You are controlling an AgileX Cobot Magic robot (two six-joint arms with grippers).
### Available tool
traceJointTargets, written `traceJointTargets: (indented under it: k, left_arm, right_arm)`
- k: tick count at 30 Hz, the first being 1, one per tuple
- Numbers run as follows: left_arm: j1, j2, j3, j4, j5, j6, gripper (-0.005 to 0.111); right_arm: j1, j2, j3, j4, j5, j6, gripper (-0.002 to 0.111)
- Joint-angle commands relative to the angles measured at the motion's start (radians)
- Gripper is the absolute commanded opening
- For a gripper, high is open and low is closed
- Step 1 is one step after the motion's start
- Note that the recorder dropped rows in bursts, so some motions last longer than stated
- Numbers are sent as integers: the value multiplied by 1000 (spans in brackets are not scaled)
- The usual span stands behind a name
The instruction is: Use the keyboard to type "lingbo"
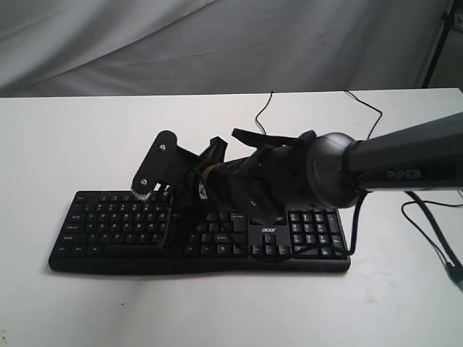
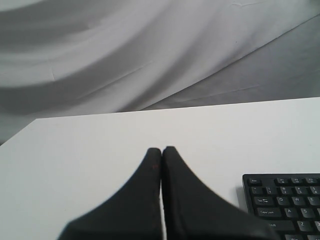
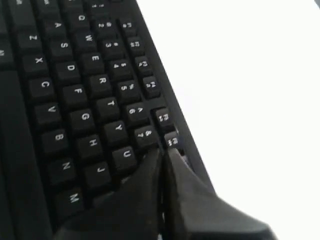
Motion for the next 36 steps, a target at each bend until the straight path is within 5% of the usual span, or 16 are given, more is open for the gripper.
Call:
traceJointTargets:
  k: [1,36]
  left_arm:
    - [-4,3,5,-1,-4,-3,1]
    - [-4,3,5,-1,-4,-3,1]
  right_arm:
    - [0,29,-46,-18,22,-2,0]
    - [12,110,-57,9,-4,5,0]
